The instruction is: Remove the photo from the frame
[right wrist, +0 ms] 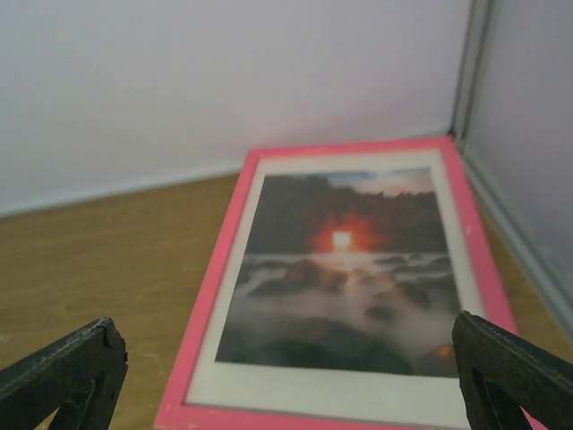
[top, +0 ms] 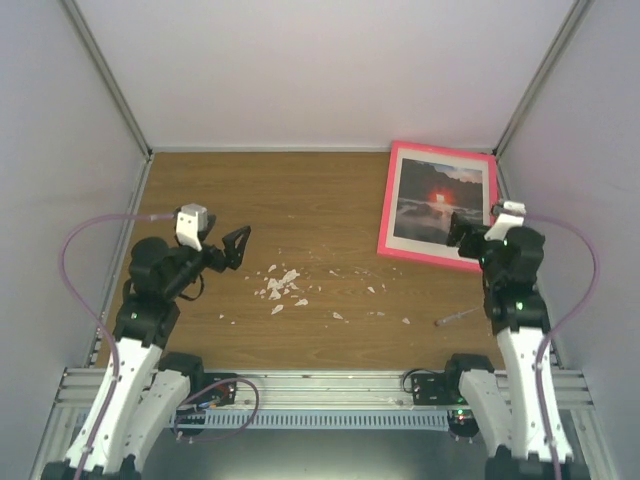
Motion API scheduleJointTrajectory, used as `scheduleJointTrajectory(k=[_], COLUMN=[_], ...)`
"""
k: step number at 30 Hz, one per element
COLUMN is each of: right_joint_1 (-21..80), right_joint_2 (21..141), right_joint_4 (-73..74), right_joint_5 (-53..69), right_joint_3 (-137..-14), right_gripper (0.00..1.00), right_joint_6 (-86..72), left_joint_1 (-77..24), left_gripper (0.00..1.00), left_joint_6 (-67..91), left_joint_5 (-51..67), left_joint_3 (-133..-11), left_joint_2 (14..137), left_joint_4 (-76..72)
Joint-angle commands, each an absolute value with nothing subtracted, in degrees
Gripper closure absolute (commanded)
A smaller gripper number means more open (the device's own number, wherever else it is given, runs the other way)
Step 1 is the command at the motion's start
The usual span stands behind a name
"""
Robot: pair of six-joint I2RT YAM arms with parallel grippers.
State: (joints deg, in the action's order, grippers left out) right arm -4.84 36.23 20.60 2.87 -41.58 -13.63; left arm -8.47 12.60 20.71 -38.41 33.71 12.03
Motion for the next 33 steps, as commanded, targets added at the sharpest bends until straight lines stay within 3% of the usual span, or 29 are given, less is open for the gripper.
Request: scheduleJointTrajectory(k=[1, 6, 16, 22, 26, 33], right_joint_1=[-3.33, 7.35, 17.03, 18.8, 19.19, 20.75], right_joint_2=[46.93, 60.62, 86.23, 99.09, 103.72, 109.56], right_joint_4=[21.2, 19.24, 8.55, 7.43, 8.52, 10.43], right_joint_5=[8.22, 0.27, -7.69, -12.25, -14.14, -16.03], right_joint_3=[-44.79, -46.77, -53.74, -60.98, -64.08, -67.12], right_gripper=[0.0, 0.0, 0.01, 0.14, 0.26, 0.38], right_joint_6=[-14.16, -14.69, -18.09, -20.44, -22.21, -26.59], left_joint_1=[-8.36, -8.37, -5.44, -3.16, -1.96, -1.25], left_gripper=[0.01, 0.01, 0.01, 0.01, 0.01, 0.01], left_joint_6=[13.0, 15.11, 14.5, 14.94, 15.28, 15.64], left_joint_5=[21.95, 24.56, 29.13, 33.18, 34.54, 35.33], left_joint_3=[-41.58, -40.08, -40.7, -39.99, -39.75, -39.46], left_joint_2=[38.81, 43.32, 47.24, 47.54, 47.84, 47.75], left_joint_4=[12.56, 11.19, 12.95, 11.82, 11.28, 11.32])
